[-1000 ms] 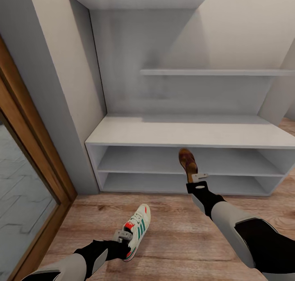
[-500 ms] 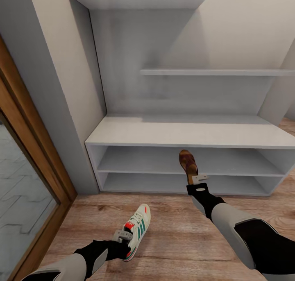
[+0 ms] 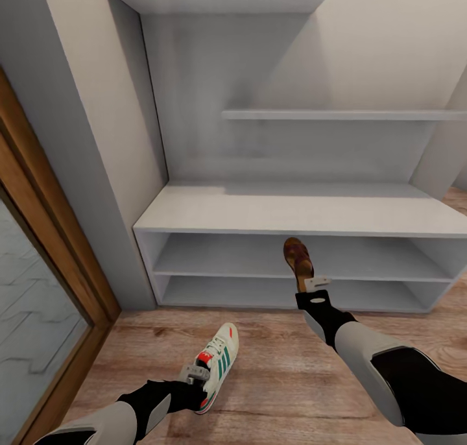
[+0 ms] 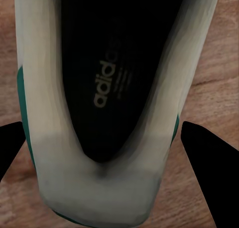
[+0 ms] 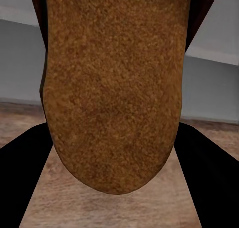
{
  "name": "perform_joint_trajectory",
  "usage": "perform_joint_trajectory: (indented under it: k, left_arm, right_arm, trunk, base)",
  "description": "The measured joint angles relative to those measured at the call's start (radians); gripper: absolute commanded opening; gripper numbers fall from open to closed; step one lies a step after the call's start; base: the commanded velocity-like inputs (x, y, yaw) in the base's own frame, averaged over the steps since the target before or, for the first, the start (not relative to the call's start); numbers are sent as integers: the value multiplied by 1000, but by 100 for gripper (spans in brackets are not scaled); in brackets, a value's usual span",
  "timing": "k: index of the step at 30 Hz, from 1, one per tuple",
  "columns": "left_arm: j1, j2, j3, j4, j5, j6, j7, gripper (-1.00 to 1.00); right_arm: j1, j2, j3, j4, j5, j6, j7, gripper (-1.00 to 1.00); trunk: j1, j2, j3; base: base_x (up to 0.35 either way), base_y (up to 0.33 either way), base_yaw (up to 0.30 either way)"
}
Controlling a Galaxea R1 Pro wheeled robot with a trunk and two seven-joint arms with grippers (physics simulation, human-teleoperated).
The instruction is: Pick up the two gym shoes and the two sandals from the corridor floor and place them onto the hallstand (shoe rack) in the corridor, making sure they are on the rack and not on the floor. Arrange them so the two gym shoes are next to each other and the two sandals are next to each other.
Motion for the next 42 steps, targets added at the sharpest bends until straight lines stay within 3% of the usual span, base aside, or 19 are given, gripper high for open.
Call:
perform_joint_trajectory:
  k: [42]
  left_arm:
    - [0,-1,0,0,0,0,0,-100]
  right_arm:
    - [16,2,2,21,-1,-1,1,-100]
  trunk:
    - [0,0,0]
  base:
    - [23,0,0]
